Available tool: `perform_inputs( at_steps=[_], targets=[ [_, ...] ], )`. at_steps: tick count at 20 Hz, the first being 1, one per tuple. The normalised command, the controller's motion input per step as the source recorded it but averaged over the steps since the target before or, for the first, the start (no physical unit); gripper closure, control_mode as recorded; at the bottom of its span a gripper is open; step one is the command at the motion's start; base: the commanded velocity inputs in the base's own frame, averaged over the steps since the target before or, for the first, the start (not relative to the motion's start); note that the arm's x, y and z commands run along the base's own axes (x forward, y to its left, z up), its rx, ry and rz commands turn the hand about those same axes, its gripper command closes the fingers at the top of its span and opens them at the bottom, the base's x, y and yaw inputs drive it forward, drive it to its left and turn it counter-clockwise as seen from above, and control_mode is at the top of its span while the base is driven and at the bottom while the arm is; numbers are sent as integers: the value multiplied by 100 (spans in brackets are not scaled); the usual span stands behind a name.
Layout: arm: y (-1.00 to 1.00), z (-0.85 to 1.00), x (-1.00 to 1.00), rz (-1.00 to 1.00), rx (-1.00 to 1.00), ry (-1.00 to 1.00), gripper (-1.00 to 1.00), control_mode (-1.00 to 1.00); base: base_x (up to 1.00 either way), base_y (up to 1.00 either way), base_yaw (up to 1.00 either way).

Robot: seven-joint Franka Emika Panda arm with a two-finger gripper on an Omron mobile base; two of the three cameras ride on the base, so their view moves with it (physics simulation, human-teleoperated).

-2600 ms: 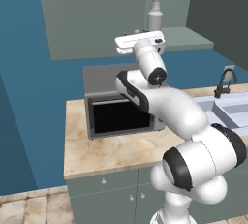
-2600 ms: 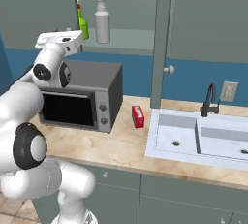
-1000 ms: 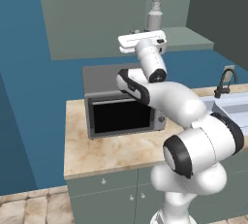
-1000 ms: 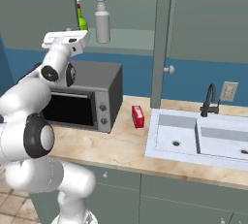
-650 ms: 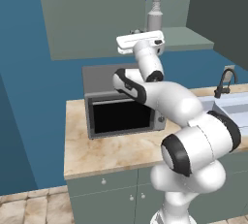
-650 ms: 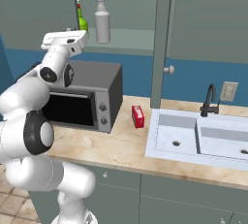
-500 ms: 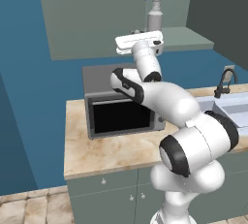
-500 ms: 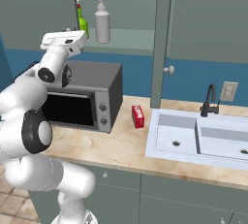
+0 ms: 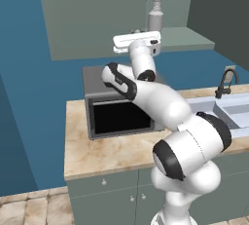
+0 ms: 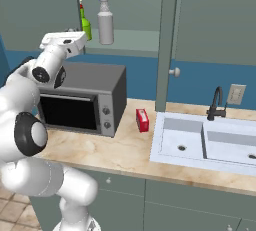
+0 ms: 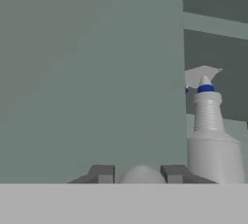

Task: Pick the spray and spray from the cabinet and place them on the counter.

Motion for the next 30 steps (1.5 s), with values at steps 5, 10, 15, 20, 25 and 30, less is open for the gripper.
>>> perform_inputs(
  at_steps=[5, 10, 15, 20, 25, 30],
  targets=[
    [0, 0, -1, -1, 0, 27, 100, -100, 0, 0, 0],
    [0, 2, -9, 0, 0, 27, 100, -100, 0, 0, 0],
    [0, 3, -16, 0, 0, 16, 100, -100, 0, 0, 0],
    [0, 12, -19, -1, 0, 14, 100, -100, 0, 0, 0],
    [0, 13, -23, -1, 0, 11, 100, -100, 0, 0, 0],
    [0, 8, -34, -1, 0, 7, 100, -100, 0, 0, 0]
  ],
)
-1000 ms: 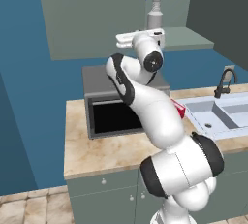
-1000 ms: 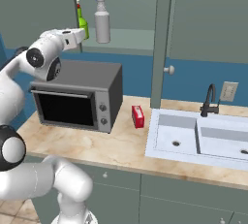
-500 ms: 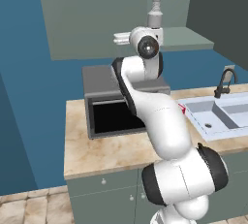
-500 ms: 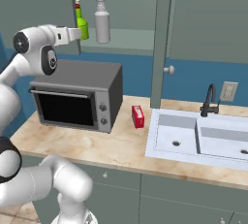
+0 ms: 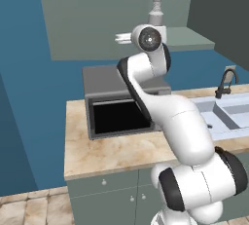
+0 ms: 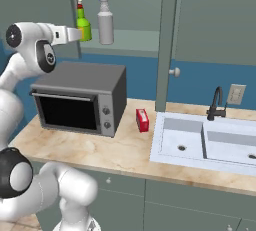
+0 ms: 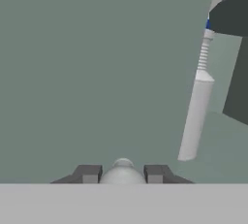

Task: Pick the spray and spray from the cabinet and place them on the counter.

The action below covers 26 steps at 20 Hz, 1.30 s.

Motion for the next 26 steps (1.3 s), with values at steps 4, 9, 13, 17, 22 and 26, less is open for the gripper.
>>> perform_inputs(
  at_steps=[4, 9, 13, 17, 22, 26],
  targets=[
    [0, 3, -47, -1, 0, 3, 100, -100, 0, 0, 0],
    [0, 0, -55, -2, 0, 4, 100, -100, 0, 0, 0],
    [0, 0, -59, -2, 0, 4, 100, -100, 0, 0, 0],
    [2, 0, -62, -2, 0, 3, 100, -100, 0, 0, 0],
    [4, 0, -64, -2, 0, 3, 100, -100, 0, 0, 0],
    [7, 0, -63, -2, 0, 3, 100, -100, 0, 0, 0]
  ],
)
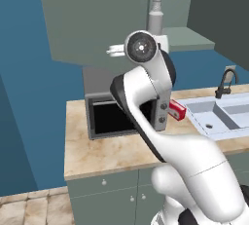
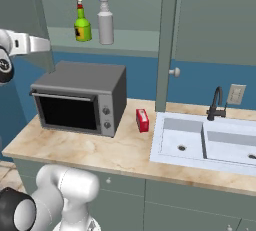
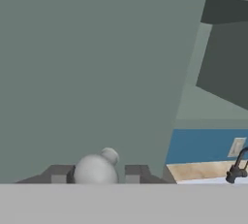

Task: Pick the spray and spray from the cabinet and place them on the counter.

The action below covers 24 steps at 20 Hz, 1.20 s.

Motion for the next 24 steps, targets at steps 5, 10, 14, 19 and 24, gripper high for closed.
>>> perform_inputs(
  at_steps=[5, 10, 14, 19, 24],
  targets=[
    [12, 0, -63, -1, 0, 3, 100, -100, 0, 0, 0],
    [14, 0, -62, -1, 0, 3, 100, -100, 0, 0, 0],
    [16, 0, -59, 0, 0, 4, 100, -100, 0, 0, 0],
    [19, 0, -51, 0, -1, 4, 100, -100, 0, 0, 0],
    [22, 0, -39, -1, -3, 5, 100, -100, 0, 0, 0]
  ],
)
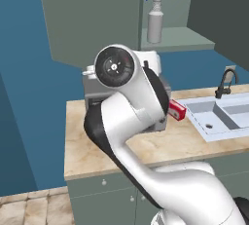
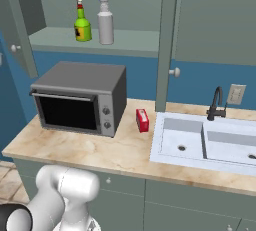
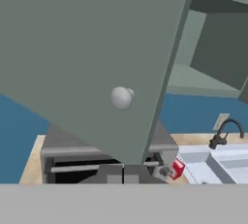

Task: Pick the spray and spray from the cabinet and place them on the counter.

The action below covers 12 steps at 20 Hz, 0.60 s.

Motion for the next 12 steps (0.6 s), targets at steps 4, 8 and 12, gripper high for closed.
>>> perform_inputs(
  at_steps=[4, 8, 12],
  targets=[
    [8, 2, -19, 0, -1, 1, 100, -100, 0, 0, 0],
    [-16, 12, -8, 0, 0, 0, 100, -100, 0, 0, 0],
    [-36, 20, 0, 0, 0, 0, 100, -100, 0, 0, 0]
  ],
)
